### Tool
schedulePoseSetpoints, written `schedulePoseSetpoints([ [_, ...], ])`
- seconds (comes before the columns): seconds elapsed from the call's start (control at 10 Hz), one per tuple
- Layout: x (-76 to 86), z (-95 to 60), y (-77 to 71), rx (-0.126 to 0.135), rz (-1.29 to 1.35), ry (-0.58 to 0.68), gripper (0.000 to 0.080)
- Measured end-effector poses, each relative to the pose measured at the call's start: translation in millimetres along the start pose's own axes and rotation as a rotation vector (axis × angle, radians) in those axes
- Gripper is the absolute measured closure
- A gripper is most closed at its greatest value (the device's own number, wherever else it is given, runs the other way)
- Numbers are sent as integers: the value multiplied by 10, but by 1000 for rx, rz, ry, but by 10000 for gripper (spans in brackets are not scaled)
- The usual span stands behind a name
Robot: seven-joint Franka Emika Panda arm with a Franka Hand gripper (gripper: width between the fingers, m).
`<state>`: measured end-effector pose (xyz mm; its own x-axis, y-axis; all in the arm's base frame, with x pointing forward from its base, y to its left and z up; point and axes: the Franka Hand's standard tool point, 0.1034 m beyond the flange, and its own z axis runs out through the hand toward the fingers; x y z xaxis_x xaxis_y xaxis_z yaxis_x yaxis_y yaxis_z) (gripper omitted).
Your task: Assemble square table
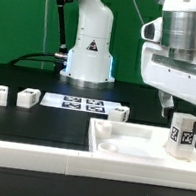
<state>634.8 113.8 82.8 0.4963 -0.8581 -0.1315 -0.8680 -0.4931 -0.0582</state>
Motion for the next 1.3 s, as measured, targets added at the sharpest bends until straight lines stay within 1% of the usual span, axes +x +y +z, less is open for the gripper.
schedulePoseSetpoints([
  [0.4, 5, 1, 2, 0, -340, 0, 151],
  [0.6, -33, 9, -9, -1, -489, -1, 151],
  [0.7, -48, 13, -11, -8, -603, 5, 151],
  [0.8, -67, 22, -10, -9, -685, 3, 151],
  [1.2, -101, 41, -3, -11, -952, -3, 151],
  [1.3, -102, 42, -3, -16, -1001, 0, 151],
])
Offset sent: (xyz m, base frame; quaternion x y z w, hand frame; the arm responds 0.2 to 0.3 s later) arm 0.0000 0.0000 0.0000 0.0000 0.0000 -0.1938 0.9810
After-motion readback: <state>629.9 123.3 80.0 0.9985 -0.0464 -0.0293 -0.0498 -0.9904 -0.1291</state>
